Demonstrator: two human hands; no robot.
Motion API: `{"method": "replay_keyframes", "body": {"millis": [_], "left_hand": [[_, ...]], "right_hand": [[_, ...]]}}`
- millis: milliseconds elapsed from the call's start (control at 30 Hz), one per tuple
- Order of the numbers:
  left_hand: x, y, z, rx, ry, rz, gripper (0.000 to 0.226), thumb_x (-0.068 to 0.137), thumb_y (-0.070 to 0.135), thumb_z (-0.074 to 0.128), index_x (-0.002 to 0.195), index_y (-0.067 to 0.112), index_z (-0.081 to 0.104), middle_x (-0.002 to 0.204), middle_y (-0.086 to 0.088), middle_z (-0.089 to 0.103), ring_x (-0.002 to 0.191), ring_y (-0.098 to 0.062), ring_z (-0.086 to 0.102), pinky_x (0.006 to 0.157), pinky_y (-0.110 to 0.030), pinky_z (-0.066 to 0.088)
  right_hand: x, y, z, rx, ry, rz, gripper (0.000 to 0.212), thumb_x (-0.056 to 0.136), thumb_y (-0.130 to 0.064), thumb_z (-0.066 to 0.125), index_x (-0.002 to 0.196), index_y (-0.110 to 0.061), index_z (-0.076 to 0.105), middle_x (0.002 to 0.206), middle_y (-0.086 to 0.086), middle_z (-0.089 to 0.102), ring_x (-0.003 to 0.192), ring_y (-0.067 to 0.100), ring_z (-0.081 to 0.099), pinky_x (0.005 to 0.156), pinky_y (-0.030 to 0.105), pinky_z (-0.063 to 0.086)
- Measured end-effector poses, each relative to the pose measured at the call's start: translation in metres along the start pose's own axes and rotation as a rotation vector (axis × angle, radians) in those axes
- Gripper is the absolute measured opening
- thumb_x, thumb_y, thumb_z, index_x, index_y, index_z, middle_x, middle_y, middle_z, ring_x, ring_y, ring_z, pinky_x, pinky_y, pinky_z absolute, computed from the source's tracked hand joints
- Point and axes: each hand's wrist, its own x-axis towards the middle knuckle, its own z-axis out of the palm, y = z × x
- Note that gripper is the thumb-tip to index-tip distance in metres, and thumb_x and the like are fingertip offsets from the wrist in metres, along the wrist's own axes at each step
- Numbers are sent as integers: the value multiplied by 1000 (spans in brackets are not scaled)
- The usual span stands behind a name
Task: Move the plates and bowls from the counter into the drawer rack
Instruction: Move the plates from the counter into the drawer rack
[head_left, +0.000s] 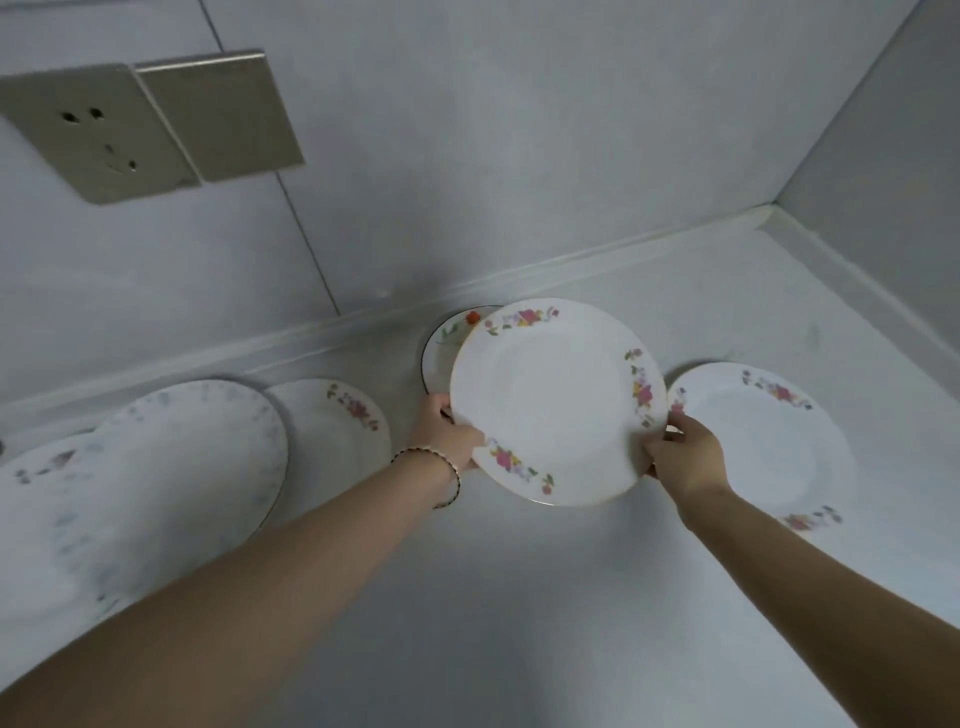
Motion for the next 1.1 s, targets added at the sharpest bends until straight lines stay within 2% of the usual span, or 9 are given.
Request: {"method": "replay_keyframes", "body": {"millis": [100, 200, 333, 400, 533, 667, 833, 967, 1100], "left_hand": [[-61, -26, -19, -32, 39, 8, 44, 79, -16, 59, 114, 8, 46, 118, -14, 51, 106, -34, 56, 76, -39, 53], [-122, -67, -37, -96, 113, -13, 54, 77, -18, 61, 123, 6, 46, 115, -12, 51, 111, -36, 56, 73, -38, 53], [-199, -139, -68, -164, 259, -15, 37, 76, -20, 60, 98, 8, 49, 108, -11, 51, 98, -30, 54, 74, -40, 53], [-239, -180, -85, -196, 324, -39, 37, 76, -21, 59, 82, 13, 45, 99, -9, 51, 97, -28, 52, 76, -43, 53], [-306, -267, -129, -222, 422, -149, 40, 77, -20, 57, 107, 4, 48, 97, -10, 58, 105, -33, 57, 79, -45, 54], [-364, -353, -178, -132, 508, -310, 47, 75, -18, 61, 119, -5, 53, 118, -20, 61, 110, -39, 60, 87, -46, 54], [-416, -437, -233, -192, 531, -474, 47, 78, -19, 61, 122, -3, 51, 129, -22, 55, 112, -40, 60, 71, -36, 59], [-441, -491, -279, -179, 465, -608, 17, 80, -18, 59, 85, -2, 55, 124, -27, 58, 113, -41, 59, 74, -41, 59], [-428, -545, -325, -206, 432, -656, 46, 78, -23, 58, 121, -8, 53, 127, -28, 57, 115, -41, 58, 87, -47, 54]], "right_hand": [[-42, 8, -19, -38, -105, -70, 30, 85, 8, 44, 110, 4, 60, 105, 27, 65, 99, 44, 60, 93, 56, 49], [-91, 21, -29, -79, -248, -142, 25, 86, 7, 47, 108, 4, 58, 90, 16, 60, 84, 35, 58, 89, 51, 53], [-160, 52, -27, -109, -474, -184, 17, 89, 5, 48, 105, -2, 48, 79, 7, 52, 63, 16, 50, 42, 16, 51], [-196, 73, -22, -176, -585, -211, 18, 89, 4, 50, 107, 4, 48, 89, 16, 54, 70, 20, 53, 48, 23, 53], [-279, 116, -8, -255, -776, -250, 42, 87, 6, 52, 128, 1, 41, 119, 23, 56, 98, 30, 58, 76, 42, 57], [-356, 159, 27, -379, -952, -284, 52, 84, 9, 56, 131, -6, 39, 106, 14, 59, 91, 29, 60, 71, 41, 58], [-442, 212, 86, -535, -997, -352, 43, 83, -3, 60, 122, -11, 45, 104, 6, 61, 99, 31, 63, 84, 50, 56], [-495, 258, 137, -582, -1021, -297, 32, 85, -7, 58, 114, -15, 47, 96, -1, 57, 96, 26, 62, 85, 47, 56], [-522, 301, 191, -615, -999, -161, 35, 84, -2, 56, 116, -13, 49, 105, 8, 61, 94, 28, 63, 84, 46, 57]]}}
